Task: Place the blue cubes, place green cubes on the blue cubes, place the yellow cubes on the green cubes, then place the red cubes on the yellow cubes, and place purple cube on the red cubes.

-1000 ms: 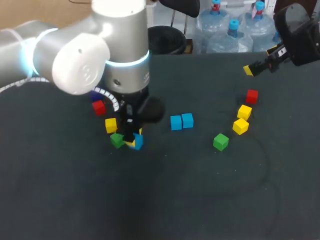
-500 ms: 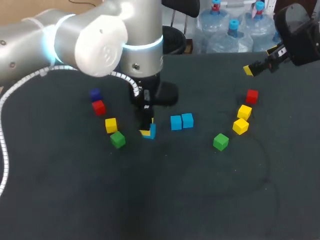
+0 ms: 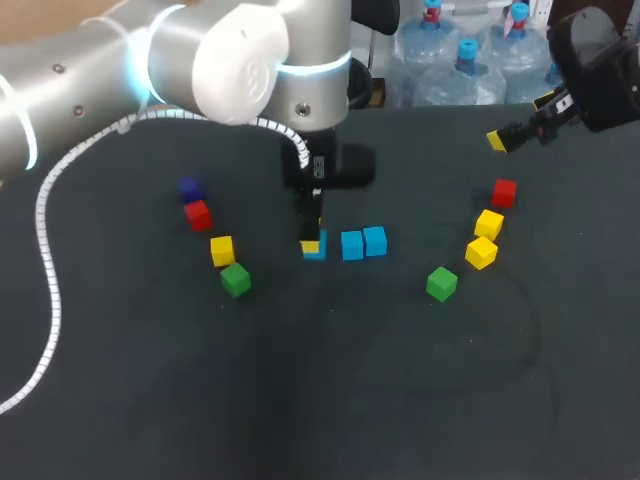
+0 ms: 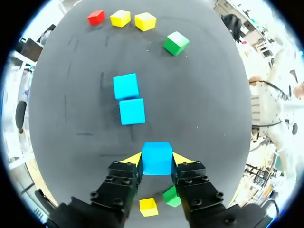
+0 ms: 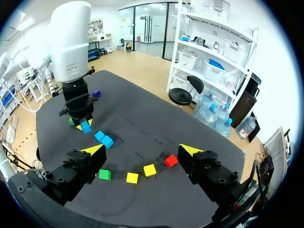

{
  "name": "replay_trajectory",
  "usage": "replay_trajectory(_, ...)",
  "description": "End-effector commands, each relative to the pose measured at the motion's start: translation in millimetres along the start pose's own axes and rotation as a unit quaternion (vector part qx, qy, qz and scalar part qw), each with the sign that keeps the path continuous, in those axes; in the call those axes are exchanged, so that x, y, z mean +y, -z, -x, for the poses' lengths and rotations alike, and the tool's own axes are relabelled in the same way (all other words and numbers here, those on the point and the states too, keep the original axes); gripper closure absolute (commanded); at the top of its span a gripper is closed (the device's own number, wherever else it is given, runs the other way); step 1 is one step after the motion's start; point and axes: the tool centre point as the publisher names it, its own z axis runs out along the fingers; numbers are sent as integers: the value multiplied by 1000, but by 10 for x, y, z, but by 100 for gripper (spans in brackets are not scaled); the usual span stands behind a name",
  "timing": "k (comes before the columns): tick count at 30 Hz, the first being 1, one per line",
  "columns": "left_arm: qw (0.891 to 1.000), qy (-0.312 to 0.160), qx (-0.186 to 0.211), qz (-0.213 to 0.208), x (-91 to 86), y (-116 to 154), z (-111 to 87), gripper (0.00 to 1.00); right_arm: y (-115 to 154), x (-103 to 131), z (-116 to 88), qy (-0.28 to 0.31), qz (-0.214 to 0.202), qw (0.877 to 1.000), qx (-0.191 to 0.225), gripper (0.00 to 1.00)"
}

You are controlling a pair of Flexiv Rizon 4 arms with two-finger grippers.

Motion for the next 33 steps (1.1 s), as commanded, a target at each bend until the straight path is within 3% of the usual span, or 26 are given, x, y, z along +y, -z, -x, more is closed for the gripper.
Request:
replay_trajectory(1,1000,14,-2,-24,59,-25,23,100,-6,22,-11,-1,-6,1000,-2,0)
replay_trajectory(11,999,41,-7,-19,36,-100,69,100,-6,22,-11,-1,-6,1000,-2,0)
replay_trajectory(33,999,30,-13,17,172,-225,121,100,-6,22,-11,-1,-6,1000,-2,0)
